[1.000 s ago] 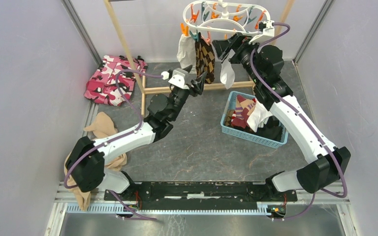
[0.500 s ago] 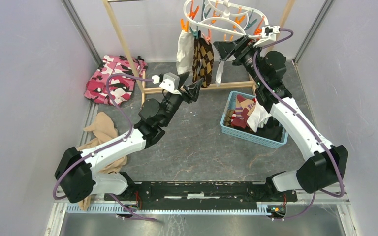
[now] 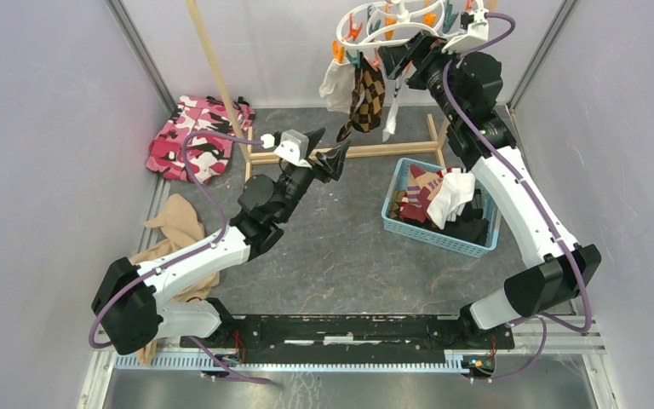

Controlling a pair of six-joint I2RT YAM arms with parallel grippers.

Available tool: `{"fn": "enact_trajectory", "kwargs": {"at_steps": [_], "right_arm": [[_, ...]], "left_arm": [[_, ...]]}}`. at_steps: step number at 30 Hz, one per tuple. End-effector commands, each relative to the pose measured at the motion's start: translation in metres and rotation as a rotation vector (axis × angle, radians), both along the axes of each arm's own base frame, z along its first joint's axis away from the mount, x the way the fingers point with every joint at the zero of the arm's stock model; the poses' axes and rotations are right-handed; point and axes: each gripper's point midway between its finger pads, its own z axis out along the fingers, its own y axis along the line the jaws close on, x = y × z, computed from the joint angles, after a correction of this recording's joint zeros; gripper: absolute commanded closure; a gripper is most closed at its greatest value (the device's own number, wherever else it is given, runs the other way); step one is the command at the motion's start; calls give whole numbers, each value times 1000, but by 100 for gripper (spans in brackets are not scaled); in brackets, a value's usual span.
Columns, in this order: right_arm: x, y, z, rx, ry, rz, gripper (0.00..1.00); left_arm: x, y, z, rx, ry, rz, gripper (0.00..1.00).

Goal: Clip the socks to the hanger
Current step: Pick up the sock from the bin.

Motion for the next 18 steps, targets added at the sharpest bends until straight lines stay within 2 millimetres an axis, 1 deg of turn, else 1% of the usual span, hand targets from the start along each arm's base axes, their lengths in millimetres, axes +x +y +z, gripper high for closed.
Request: {"fn": "enact_trajectory", "kwargs": {"at_steps": [1, 4, 6, 7, 10, 11, 15, 18], "right_arm": [[3, -18, -14, -98, 61, -95, 2], [6, -12, -22, -111, 78, -66, 2], [1, -5, -21, -106, 51, -18, 2], [-2, -5, -18, -80, 25, -9, 2], [-12, -12, -12, 15, -41, -14, 2], [-14, -13, -8, 56, -57, -13, 2], [-14, -17, -1, 118, -57, -7, 2], [-11, -21, -1, 174, -20, -31, 2]], "left_arm": [[-4, 1, 12, -67, -8, -20, 30], [-3, 0, 13, -63, -16, -23, 29], [-4, 0, 15, -61, -23, -23, 29], [-4, 1, 15, -59, -24, -20, 29], [-5, 4, 16, -58, -29, -17, 28], [-5, 5, 17, -59, -30, -15, 28], [-8, 10, 18, -65, -35, -11, 28], [-9, 14, 19, -70, -38, -9, 27]]}}
